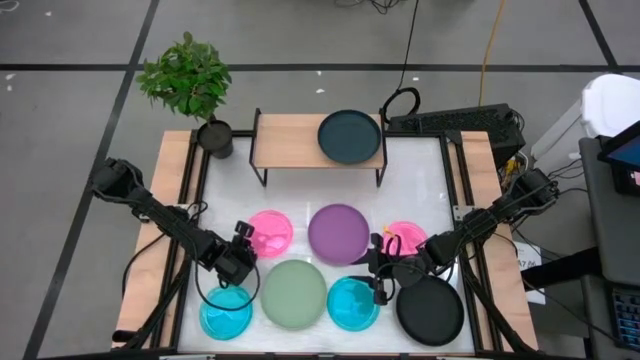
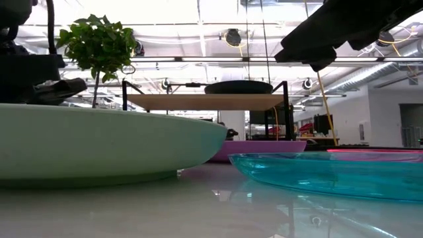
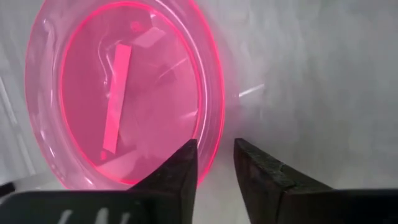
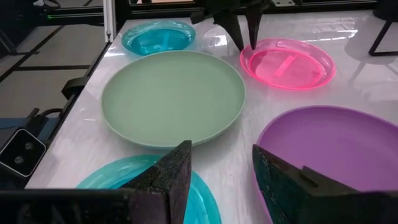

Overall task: Place and stack plates onto a shelf
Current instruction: Put the left pink plate on the shelf

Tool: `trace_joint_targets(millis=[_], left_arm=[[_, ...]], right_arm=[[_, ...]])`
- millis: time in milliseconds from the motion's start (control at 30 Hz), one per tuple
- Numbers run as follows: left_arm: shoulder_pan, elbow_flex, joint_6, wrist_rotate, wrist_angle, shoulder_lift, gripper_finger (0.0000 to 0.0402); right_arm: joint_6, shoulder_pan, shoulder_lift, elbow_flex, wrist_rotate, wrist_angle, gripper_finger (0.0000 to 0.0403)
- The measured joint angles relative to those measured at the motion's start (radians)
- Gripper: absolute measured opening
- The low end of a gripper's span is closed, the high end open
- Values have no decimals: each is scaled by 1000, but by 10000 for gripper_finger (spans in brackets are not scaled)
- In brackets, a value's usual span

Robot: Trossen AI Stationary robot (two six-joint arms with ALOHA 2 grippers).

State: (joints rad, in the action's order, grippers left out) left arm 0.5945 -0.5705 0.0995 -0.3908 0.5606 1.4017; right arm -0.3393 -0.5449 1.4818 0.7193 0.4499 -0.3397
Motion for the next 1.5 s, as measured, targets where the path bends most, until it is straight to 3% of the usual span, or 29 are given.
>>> trace_joint_targets(millis=[200, 1333, 1500], left_arm=[[-1, 2, -61, -11, 3, 2, 75], [-1, 19, -147, -33, -32, 0, 73], [-1, 19, -147, -28, -33, 0, 46]], right_arm=[[3, 0, 0, 0, 0, 0, 150], [7, 0, 0, 0, 1, 0, 150], [7, 0, 0, 0, 0, 0, 150]])
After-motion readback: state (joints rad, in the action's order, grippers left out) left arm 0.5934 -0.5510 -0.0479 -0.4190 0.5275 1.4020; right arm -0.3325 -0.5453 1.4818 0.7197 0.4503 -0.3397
